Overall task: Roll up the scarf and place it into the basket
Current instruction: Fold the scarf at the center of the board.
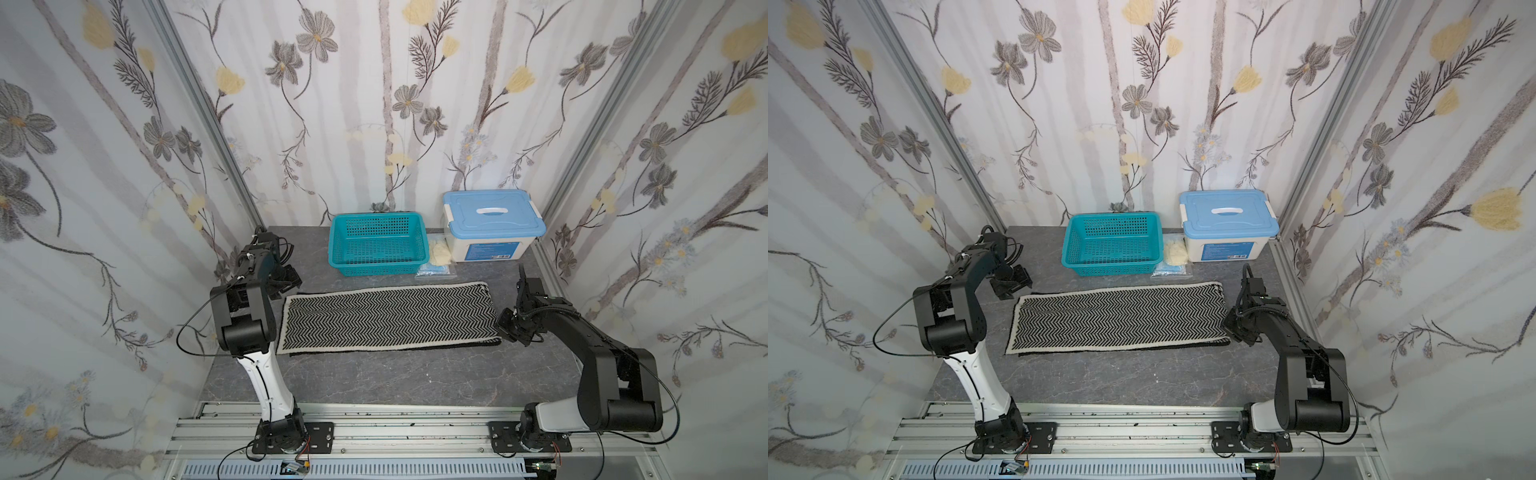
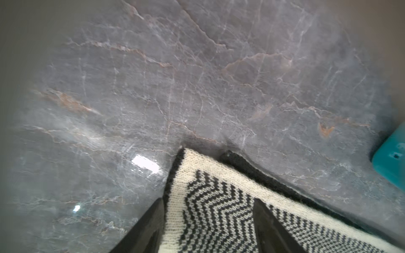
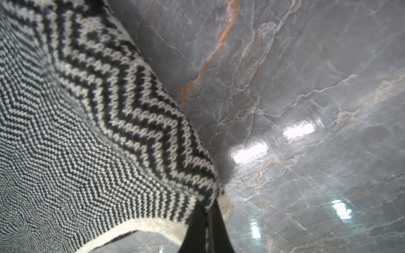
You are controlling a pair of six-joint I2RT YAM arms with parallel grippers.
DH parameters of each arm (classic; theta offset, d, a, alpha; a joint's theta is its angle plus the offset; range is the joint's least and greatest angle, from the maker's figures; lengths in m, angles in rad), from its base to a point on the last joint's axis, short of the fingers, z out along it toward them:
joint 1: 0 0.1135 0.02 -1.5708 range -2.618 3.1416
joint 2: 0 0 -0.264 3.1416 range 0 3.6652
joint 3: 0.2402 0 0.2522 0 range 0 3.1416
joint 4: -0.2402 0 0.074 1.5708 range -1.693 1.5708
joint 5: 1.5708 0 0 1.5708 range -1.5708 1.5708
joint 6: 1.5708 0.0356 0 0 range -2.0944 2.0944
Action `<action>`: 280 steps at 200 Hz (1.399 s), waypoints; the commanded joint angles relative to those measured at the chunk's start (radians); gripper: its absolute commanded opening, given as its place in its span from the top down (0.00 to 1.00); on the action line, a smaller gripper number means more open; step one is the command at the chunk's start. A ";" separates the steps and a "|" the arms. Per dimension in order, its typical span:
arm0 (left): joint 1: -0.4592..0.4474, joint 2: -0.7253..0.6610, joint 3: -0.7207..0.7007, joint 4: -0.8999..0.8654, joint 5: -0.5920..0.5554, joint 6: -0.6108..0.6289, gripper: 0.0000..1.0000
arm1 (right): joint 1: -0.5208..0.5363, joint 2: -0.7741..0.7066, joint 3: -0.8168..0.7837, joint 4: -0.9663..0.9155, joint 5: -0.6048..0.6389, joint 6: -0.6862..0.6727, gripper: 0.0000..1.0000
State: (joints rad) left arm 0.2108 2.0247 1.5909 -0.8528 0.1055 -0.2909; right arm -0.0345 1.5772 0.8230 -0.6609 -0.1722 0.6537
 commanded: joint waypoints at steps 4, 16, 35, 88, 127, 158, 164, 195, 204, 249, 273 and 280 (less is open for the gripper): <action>0.007 0.042 0.016 -0.036 -0.015 0.048 0.45 | -0.007 -0.008 0.003 0.002 0.011 -0.008 1.00; 0.010 0.055 0.013 -0.034 -0.012 0.050 0.45 | -0.010 -0.007 0.008 -0.001 0.012 -0.011 1.00; 0.011 0.064 -0.011 -0.013 0.015 0.041 0.47 | -0.011 -0.002 0.016 0.002 0.004 -0.012 1.00; 0.010 0.084 -0.056 0.041 0.058 0.013 0.68 | -0.011 -0.006 0.001 0.012 0.000 -0.004 1.00; 0.011 0.059 -0.042 0.034 0.032 0.027 0.92 | -0.019 -0.023 -0.012 0.007 0.006 -0.012 1.00; 0.008 0.029 -0.020 0.012 -0.004 0.065 1.00 | -0.025 -0.030 -0.024 0.009 0.006 -0.013 1.00; 0.007 0.013 -0.026 0.023 -0.010 0.075 1.00 | -0.026 -0.032 -0.025 0.009 0.008 -0.013 1.00; 0.003 -0.054 -0.074 0.085 -0.031 0.104 1.00 | -0.031 -0.034 -0.031 0.007 0.006 -0.012 1.00; 0.003 -0.058 -0.084 0.098 -0.035 0.105 1.00 | -0.031 -0.037 -0.036 0.007 0.006 -0.009 1.00; 0.018 0.006 -0.065 0.091 0.000 0.071 0.36 | -0.033 -0.042 -0.041 0.013 0.002 -0.003 1.00; 0.014 -0.055 -0.034 0.025 0.009 0.073 0.18 | -0.033 -0.059 -0.037 0.017 -0.001 -0.008 1.00; 0.008 -0.080 -0.023 -0.003 0.027 0.081 0.18 | -0.033 -0.068 -0.032 0.014 0.000 -0.016 1.00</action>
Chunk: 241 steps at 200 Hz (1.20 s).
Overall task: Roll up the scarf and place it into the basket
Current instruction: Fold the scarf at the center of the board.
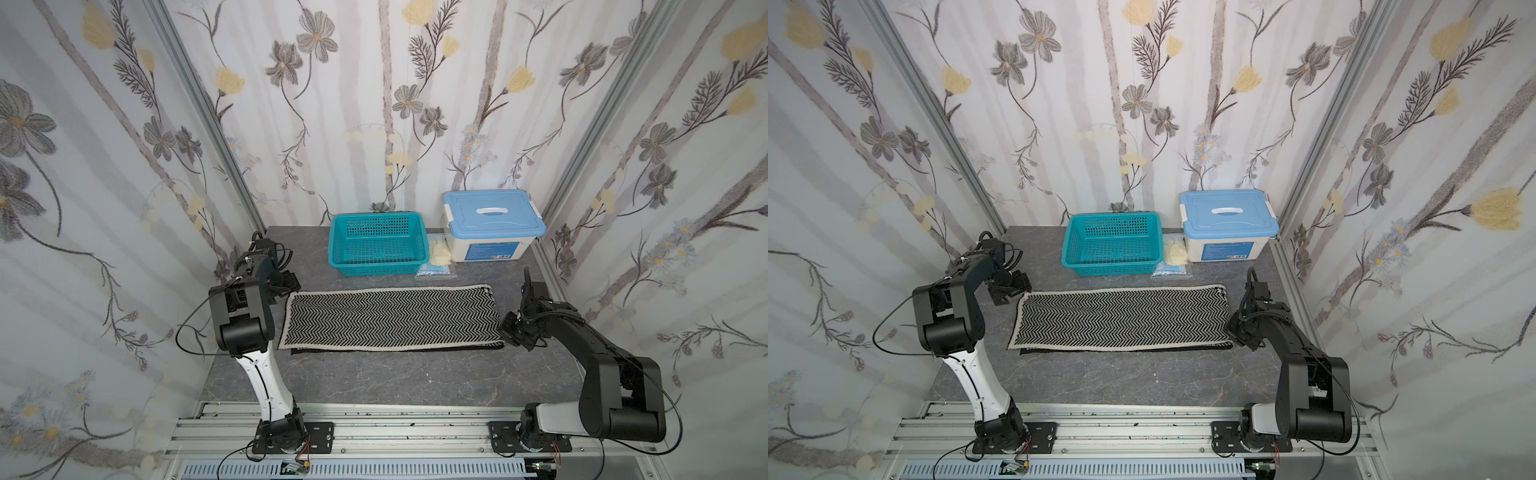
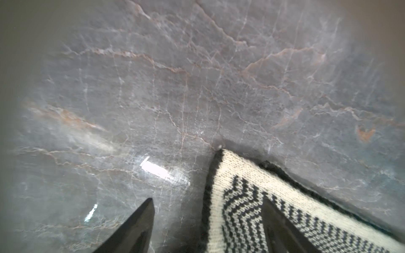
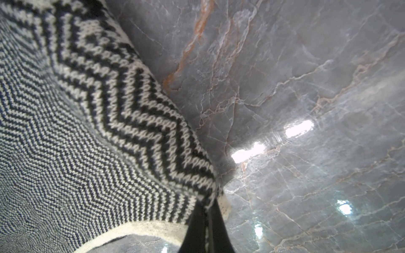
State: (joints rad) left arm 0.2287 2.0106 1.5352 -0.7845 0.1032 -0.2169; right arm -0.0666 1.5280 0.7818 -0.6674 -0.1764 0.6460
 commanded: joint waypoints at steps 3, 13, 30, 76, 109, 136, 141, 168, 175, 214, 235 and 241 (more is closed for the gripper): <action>-0.017 -0.076 0.038 -0.089 0.033 0.012 0.18 | -0.001 -0.023 0.012 0.020 0.004 -0.011 1.00; -0.038 -0.107 0.044 -0.142 0.036 0.024 0.18 | -0.001 -0.043 0.018 0.019 0.006 -0.022 1.00; -0.068 -0.170 -0.027 -0.157 0.114 -0.005 0.19 | -0.001 -0.071 0.025 0.021 -0.004 -0.036 1.00; -0.120 -0.354 -0.396 0.017 0.222 -0.183 0.22 | -0.001 -0.133 0.019 -0.001 -0.024 -0.023 1.00; -0.120 -0.338 -0.503 0.065 0.230 -0.192 0.21 | -0.004 -0.159 0.017 -0.006 -0.026 -0.006 1.00; -0.114 -0.328 -0.538 0.054 0.180 -0.162 0.21 | -0.025 -0.188 0.036 -0.001 -0.047 0.002 1.00; -0.110 -0.328 -0.545 0.051 0.177 -0.157 0.21 | -0.033 -0.196 0.046 -0.003 -0.052 0.002 1.00; -0.085 -0.300 -0.572 0.025 0.171 -0.126 0.21 | -0.098 -0.236 0.090 -0.022 -0.086 -0.009 1.00; -0.078 -0.295 -0.578 0.020 0.173 -0.120 0.21 | -0.120 -0.246 0.099 -0.023 -0.100 -0.012 1.00; -0.067 -0.328 -0.569 -0.028 0.275 -0.082 0.20 | -0.168 -0.240 0.161 -0.053 -0.144 -0.064 1.00; -0.074 -0.373 -0.546 -0.082 0.395 -0.100 0.21 | -0.168 -0.236 0.163 -0.040 -0.158 -0.065 1.00; -0.077 -0.402 -0.537 -0.093 0.412 -0.113 0.21 | -0.168 -0.240 0.160 -0.035 -0.158 -0.063 1.00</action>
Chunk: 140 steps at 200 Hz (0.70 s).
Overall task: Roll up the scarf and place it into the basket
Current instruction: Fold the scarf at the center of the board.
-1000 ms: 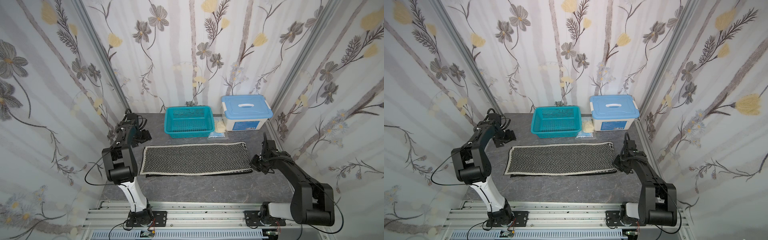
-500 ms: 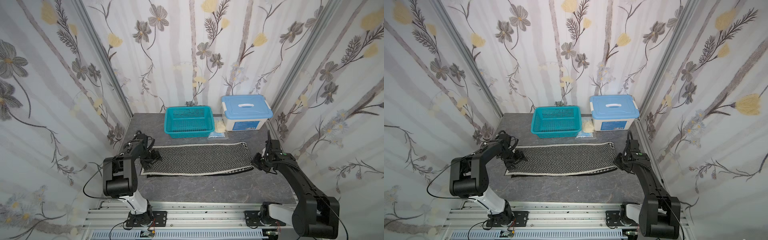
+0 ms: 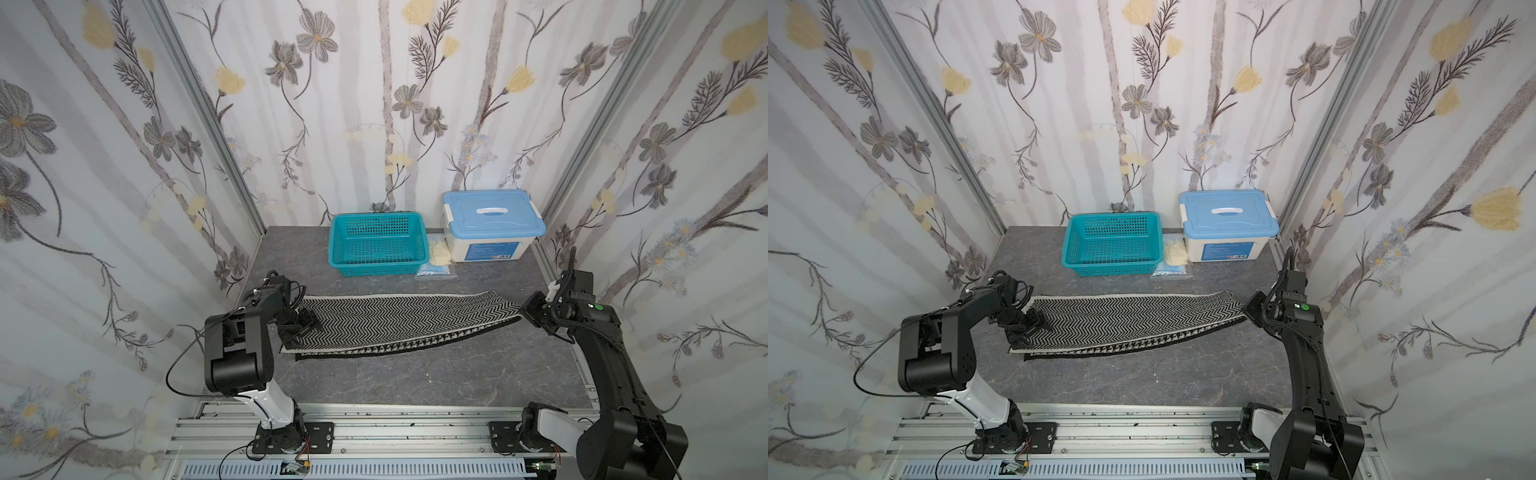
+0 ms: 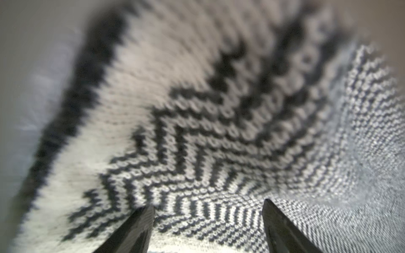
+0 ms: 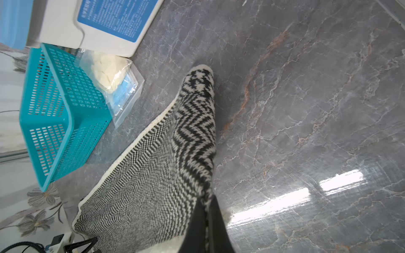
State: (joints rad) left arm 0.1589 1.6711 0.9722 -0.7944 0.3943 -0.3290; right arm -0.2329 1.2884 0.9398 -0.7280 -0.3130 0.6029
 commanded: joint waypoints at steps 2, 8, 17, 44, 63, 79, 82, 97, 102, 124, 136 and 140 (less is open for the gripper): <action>-0.010 -0.072 0.030 -0.086 0.126 -0.006 0.21 | -0.002 -0.001 0.002 0.027 -0.021 -0.019 1.00; -0.016 -0.096 0.043 -0.099 0.134 -0.017 0.21 | -0.002 -0.006 0.002 0.031 -0.021 -0.020 1.00; -0.028 -0.119 0.086 -0.122 0.143 -0.027 0.20 | -0.002 -0.015 0.002 0.032 -0.020 -0.024 1.00; -0.106 -0.102 0.198 -0.121 0.159 -0.053 0.18 | -0.002 -0.060 -0.026 0.044 -0.030 -0.061 1.00; -0.147 -0.069 0.193 -0.008 0.186 -0.116 0.18 | -0.001 -0.110 -0.069 0.119 -0.094 -0.062 1.00; -0.168 -0.033 0.174 0.106 0.232 -0.192 0.18 | 0.018 -0.165 -0.102 0.204 -0.158 -0.045 1.00; -0.175 -0.024 0.177 0.114 0.232 -0.197 0.18 | 0.023 -0.170 -0.105 0.213 -0.164 -0.044 1.00; -0.208 0.038 0.208 0.116 0.216 -0.190 0.18 | 0.082 -0.215 -0.114 0.284 -0.200 -0.048 1.00; -0.217 0.060 0.219 0.111 0.213 -0.183 0.18 | 0.106 -0.224 -0.108 0.293 -0.202 -0.056 1.00; -0.239 0.125 0.235 0.094 0.195 -0.165 0.18 | 0.203 -0.218 -0.059 0.274 -0.198 -0.095 1.00; -0.240 0.150 0.231 0.089 0.182 -0.158 0.18 | 0.236 -0.222 -0.039 0.279 -0.196 -0.098 1.00; -0.240 0.158 0.229 0.087 0.176 -0.156 0.18 | 0.244 -0.226 -0.032 0.285 -0.196 -0.097 1.00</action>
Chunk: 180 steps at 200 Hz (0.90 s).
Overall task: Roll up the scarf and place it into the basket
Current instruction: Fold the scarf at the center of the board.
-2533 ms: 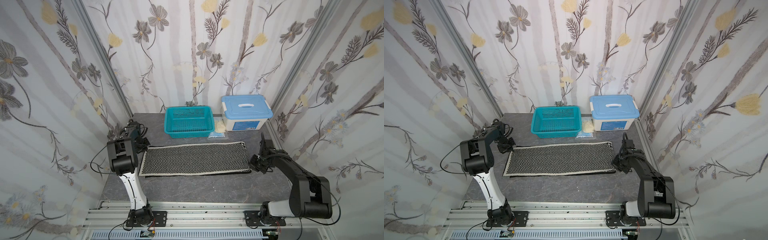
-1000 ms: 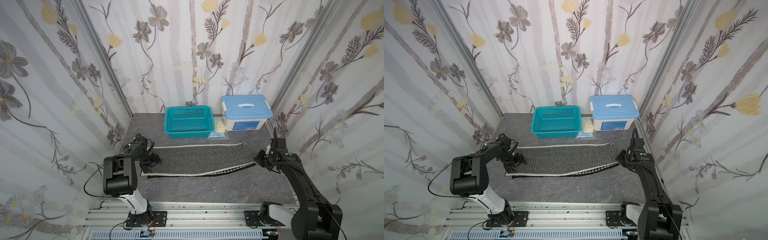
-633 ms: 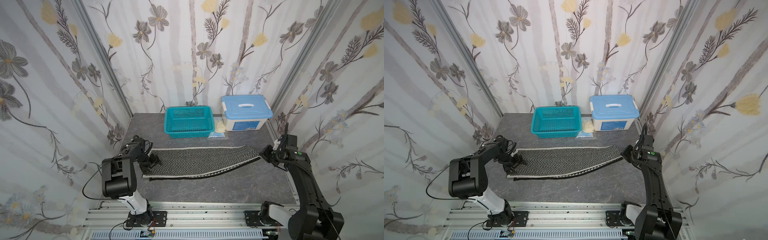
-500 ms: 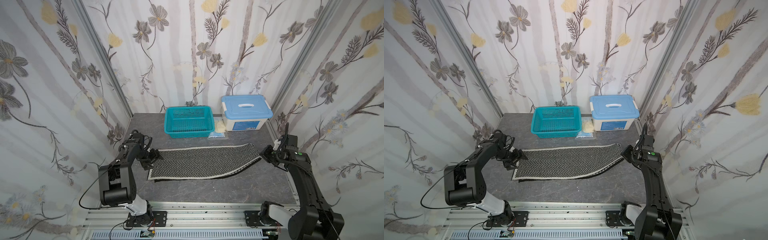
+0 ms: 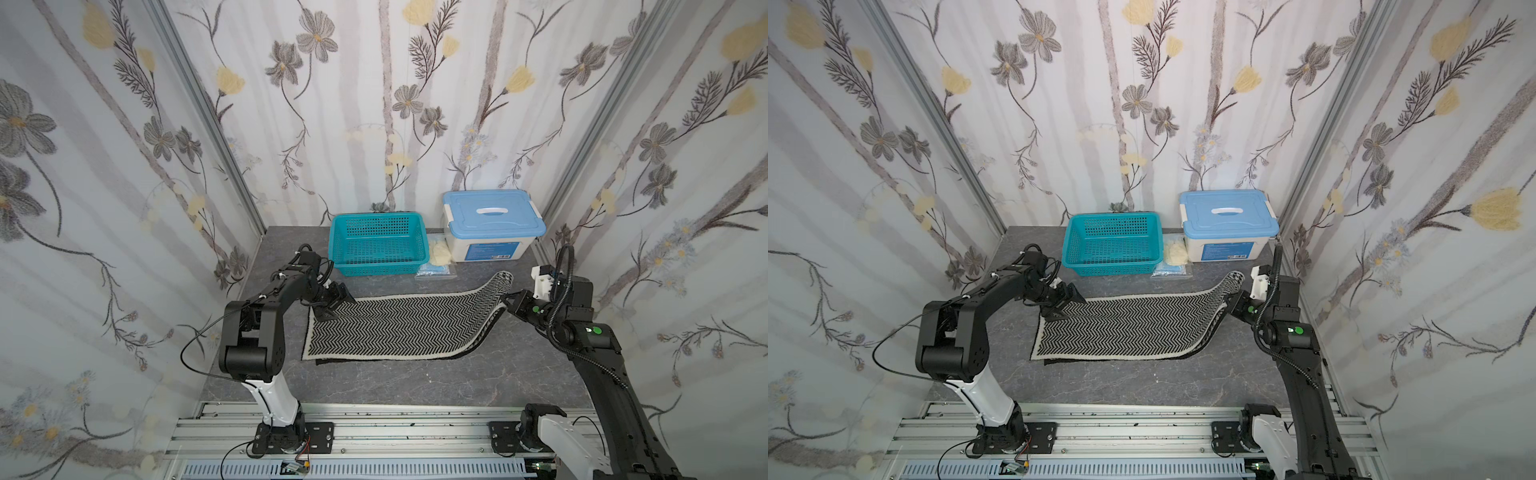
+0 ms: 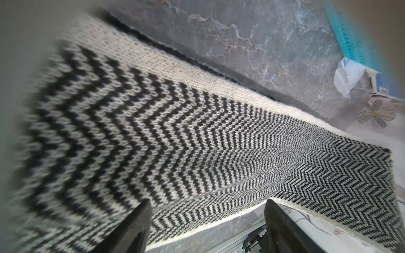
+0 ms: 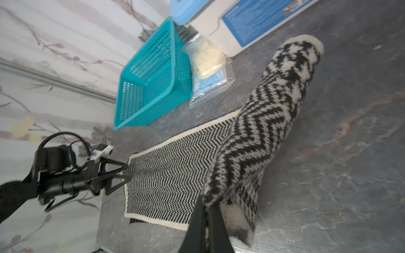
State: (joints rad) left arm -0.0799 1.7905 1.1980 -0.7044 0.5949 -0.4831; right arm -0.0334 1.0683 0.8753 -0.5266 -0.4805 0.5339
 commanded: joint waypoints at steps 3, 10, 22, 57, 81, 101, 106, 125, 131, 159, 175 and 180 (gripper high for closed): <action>-0.001 0.043 0.001 -0.004 -0.029 -0.002 0.18 | 0.050 -0.009 0.037 0.088 -0.029 -0.029 1.00; -0.003 0.052 -0.004 -0.003 -0.037 0.002 0.18 | 0.061 -0.017 0.047 0.100 -0.037 -0.025 1.00; -0.006 0.069 -0.008 -0.008 -0.052 0.009 0.18 | 0.077 -0.030 0.051 0.128 -0.056 -0.018 1.00; -0.023 0.109 -0.028 0.002 -0.066 0.018 0.18 | 0.173 0.004 0.167 0.130 -0.122 -0.020 1.00; -0.031 0.111 -0.070 0.060 -0.027 -0.018 0.18 | 0.293 0.060 0.250 0.132 -0.107 -0.014 1.00; -0.032 0.104 -0.113 0.130 0.037 -0.070 0.18 | 0.392 0.121 0.313 0.172 -0.073 0.007 1.00; -0.033 0.100 -0.117 0.140 0.044 -0.078 0.18 | 0.414 0.137 0.330 0.184 -0.067 0.014 1.00; -0.032 0.085 -0.117 0.147 0.049 -0.084 0.17 | 0.503 0.217 0.394 0.220 -0.058 0.023 1.00; -0.030 0.079 -0.114 0.145 0.051 -0.083 0.16 | 0.531 0.244 0.413 0.223 -0.056 0.019 1.00; 0.016 0.038 -0.074 0.086 0.042 -0.048 0.08 | 0.628 0.329 0.424 0.285 -0.030 0.041 1.00; 0.067 0.005 -0.045 0.026 0.036 0.001 0.06 | 0.663 0.366 0.415 0.328 -0.018 0.055 1.00; 0.084 -0.004 -0.036 0.007 0.039 0.016 0.06 | 0.675 0.382 0.422 0.330 -0.017 0.053 1.00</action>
State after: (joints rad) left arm -0.0502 1.8259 1.1259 -0.6174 0.6773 -0.5388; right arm 0.6014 1.4036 1.2922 -0.3084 -0.5308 0.5636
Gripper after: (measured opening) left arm 0.939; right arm 0.049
